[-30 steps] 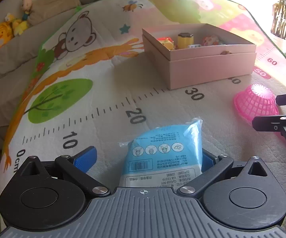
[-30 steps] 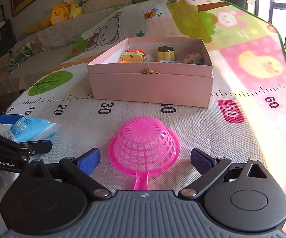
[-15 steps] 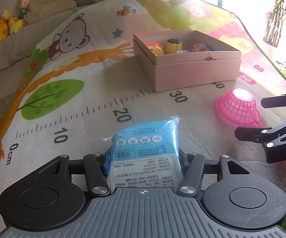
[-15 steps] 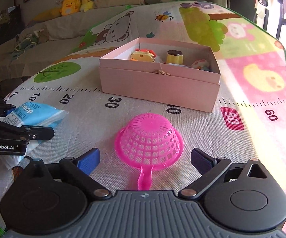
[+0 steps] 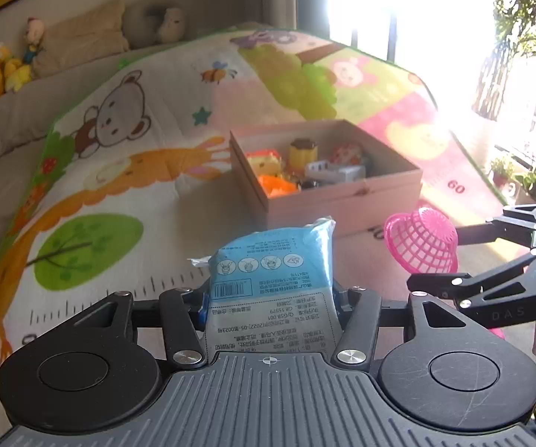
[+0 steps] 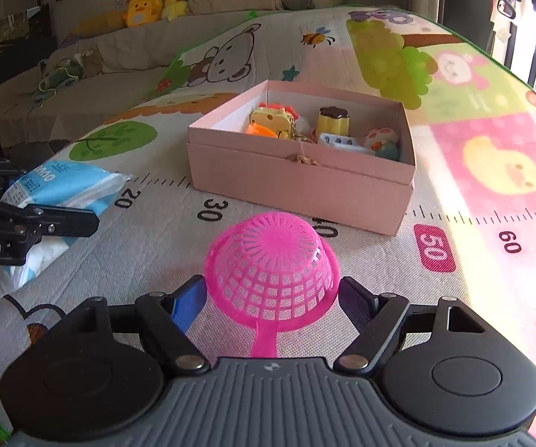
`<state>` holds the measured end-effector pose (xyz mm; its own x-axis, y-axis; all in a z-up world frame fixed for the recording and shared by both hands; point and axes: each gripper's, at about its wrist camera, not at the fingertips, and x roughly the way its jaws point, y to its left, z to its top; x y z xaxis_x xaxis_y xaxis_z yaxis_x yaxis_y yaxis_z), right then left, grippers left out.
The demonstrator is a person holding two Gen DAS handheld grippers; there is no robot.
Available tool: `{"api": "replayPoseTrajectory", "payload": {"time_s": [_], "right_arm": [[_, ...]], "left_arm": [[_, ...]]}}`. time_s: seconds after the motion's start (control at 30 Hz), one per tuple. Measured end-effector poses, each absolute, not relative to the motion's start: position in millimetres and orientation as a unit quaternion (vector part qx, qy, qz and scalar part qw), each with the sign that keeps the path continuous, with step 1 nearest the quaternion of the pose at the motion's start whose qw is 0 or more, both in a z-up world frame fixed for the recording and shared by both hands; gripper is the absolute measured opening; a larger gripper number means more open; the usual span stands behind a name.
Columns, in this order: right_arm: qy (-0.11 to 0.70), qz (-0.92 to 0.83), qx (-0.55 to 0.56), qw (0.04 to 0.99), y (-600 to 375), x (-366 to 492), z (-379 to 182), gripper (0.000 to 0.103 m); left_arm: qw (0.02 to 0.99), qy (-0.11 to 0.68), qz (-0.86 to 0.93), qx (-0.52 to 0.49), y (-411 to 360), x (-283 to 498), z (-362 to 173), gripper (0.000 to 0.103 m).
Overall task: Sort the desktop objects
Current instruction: 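Drop the wipes pack into the pink box with the left gripper while the right drops the basket in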
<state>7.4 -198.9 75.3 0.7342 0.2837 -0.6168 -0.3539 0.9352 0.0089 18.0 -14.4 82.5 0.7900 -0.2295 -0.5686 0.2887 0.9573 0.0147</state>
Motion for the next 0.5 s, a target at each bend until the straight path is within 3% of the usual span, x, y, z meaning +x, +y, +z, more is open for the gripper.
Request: {"api": "replayPoseTrajectory", "payload": {"time_s": [0.17,0.23,0.27,0.3,0.5], "right_arm": [[0.224,0.151,-0.013,0.963,-240.9,3.9,158.6,0.078],[0.195,0.14,-0.004,0.971,-252.5,9.5,181.9,0.078],[0.186,0.136,-0.002,0.973,-256.5,14.1,190.2,0.078],[0.179,0.129,0.0,0.975,-260.0,19.9,196.0,0.078],[0.193,0.097,0.021,0.976,-273.7,65.2,199.9,0.078]], "left_arm": [[0.965,0.202,-0.158,0.051,-46.9,66.9,135.6,0.059],[0.967,0.187,-0.169,0.046,-64.2,98.6,143.6,0.066],[0.965,0.191,-0.173,0.047,-72.3,115.4,143.8,0.084],[0.966,0.196,-0.163,0.048,-77.7,128.9,142.0,0.092],[0.963,0.225,-0.143,0.035,-62.0,131.6,108.1,0.096]]}}
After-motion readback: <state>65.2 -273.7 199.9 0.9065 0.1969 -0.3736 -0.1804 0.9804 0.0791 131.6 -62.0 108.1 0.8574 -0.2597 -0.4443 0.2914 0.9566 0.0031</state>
